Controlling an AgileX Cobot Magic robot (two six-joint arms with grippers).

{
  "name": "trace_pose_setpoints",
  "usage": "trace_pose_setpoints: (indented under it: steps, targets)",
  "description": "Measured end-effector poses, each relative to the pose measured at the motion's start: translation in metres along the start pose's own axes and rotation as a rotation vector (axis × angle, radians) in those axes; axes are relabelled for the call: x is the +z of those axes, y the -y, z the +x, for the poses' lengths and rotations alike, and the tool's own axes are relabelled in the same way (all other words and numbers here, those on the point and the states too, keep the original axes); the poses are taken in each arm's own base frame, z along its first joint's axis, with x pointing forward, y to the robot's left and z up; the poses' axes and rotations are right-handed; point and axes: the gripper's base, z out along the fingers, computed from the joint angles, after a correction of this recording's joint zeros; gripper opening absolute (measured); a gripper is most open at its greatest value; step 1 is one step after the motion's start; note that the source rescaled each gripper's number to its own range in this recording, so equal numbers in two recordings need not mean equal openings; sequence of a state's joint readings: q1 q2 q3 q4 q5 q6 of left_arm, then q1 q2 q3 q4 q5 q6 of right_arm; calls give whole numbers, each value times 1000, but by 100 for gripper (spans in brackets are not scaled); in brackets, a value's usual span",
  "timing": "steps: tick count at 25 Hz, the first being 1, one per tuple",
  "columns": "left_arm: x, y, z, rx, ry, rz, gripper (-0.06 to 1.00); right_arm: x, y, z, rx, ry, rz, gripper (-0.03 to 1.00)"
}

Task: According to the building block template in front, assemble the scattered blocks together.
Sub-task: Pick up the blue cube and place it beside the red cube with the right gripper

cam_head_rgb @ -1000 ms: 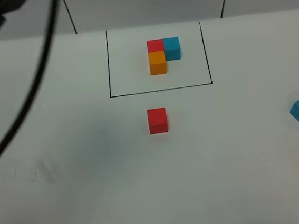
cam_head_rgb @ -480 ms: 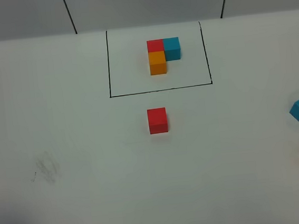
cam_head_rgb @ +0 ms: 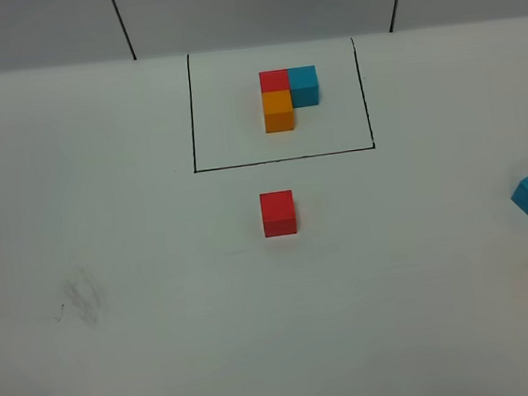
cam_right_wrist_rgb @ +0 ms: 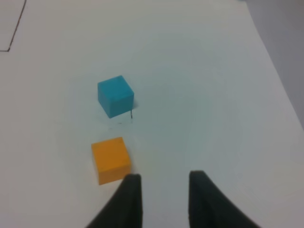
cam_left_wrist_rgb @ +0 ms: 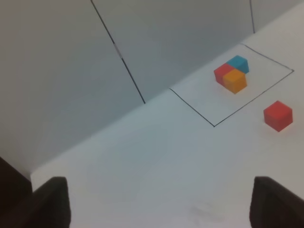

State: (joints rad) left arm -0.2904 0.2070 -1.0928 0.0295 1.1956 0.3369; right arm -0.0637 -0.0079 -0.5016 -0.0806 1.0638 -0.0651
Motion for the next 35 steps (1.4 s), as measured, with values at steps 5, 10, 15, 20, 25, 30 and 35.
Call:
trace_pose_setpoints:
  steps: [5, 10, 15, 20, 25, 30, 35]
  targets:
    - [15, 24, 28, -209, -89, -114, 72, 0, 0, 0, 0, 0, 0, 0]
    - [44, 39, 63, -446, -196, -215, 72, 0, 0, 0, 0, 0, 0, 0]
    - [76, 44, 93, -503, -282, -257, 72, 0, 0, 0, 0, 0, 0, 0]
    - [91, 46, 108, -523, -329, -250, 72, 0, 0, 0, 0, 0, 0, 0]
    - [90, 47, 108, -522, -310, -255, 72, 0, 0, 0, 0, 0, 0, 0]
    - [90, 46, 108, -513, -309, -247, 72, 0, 0, 0, 0, 0, 0, 0]
    - [90, 46, 108, -505, -308, -240, 72, 0, 0, 0, 0, 0, 0, 0]
